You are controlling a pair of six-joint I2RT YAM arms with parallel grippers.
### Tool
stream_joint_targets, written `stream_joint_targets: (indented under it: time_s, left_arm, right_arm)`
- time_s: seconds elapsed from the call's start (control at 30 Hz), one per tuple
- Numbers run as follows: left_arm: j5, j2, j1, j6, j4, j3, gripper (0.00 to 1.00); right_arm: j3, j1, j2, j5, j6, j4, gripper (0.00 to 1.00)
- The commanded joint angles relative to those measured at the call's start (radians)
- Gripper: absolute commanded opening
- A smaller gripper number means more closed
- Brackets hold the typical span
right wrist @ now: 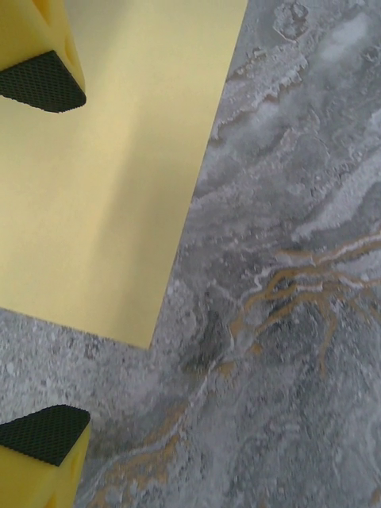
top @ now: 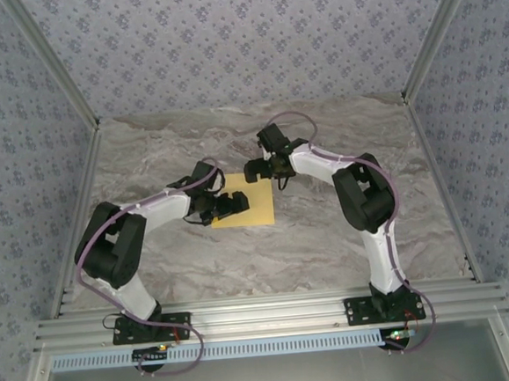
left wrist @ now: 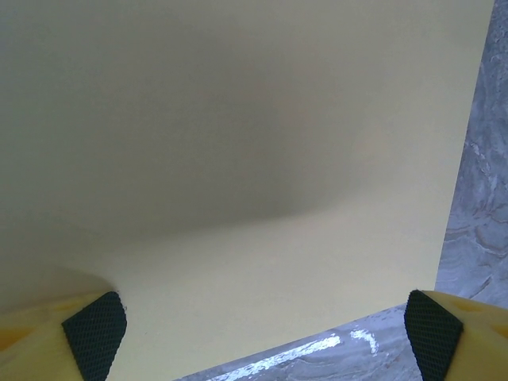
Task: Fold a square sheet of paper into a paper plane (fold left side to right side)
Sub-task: Pick up the square sheet of paper from the center of the table.
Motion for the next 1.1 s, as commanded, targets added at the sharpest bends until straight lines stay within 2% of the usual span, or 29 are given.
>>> stream_joint_targets:
  time_s: [0.0, 0.27, 0.7, 0.87, 1.07]
  left_arm:
    - [-0.025, 0.028, 0.002, -0.007, 0.008, -0.015, 0.95]
    - [-0.027, 0.028, 0.002, -0.017, 0.024, -0.038, 0.94]
    - [-0.028, 0.033, 0.002, -0.019, 0.036, -0.047, 0.74]
    - [-0.031, 0.019, 0.002, -0.019, 0.036, -0.047, 0.72]
    - [-0.01, -0.074, 0.024, -0.011, 0.052, -0.07, 0.74]
  right_arm:
    - [0.037, 0.02, 0.036, -0.001, 0.005, -0.056, 1.0]
    - [0.036, 0.053, 0.055, -0.03, 0.016, -0.075, 1.0]
    - [0.031, 0.126, 0.049, -0.106, 0.01, -0.084, 0.88]
    - [0.033, 0.132, 0.041, -0.113, 0.004, -0.092, 0.75]
    - [0.002, 0.119, -0.011, -0.15, -0.004, -0.072, 0.49]
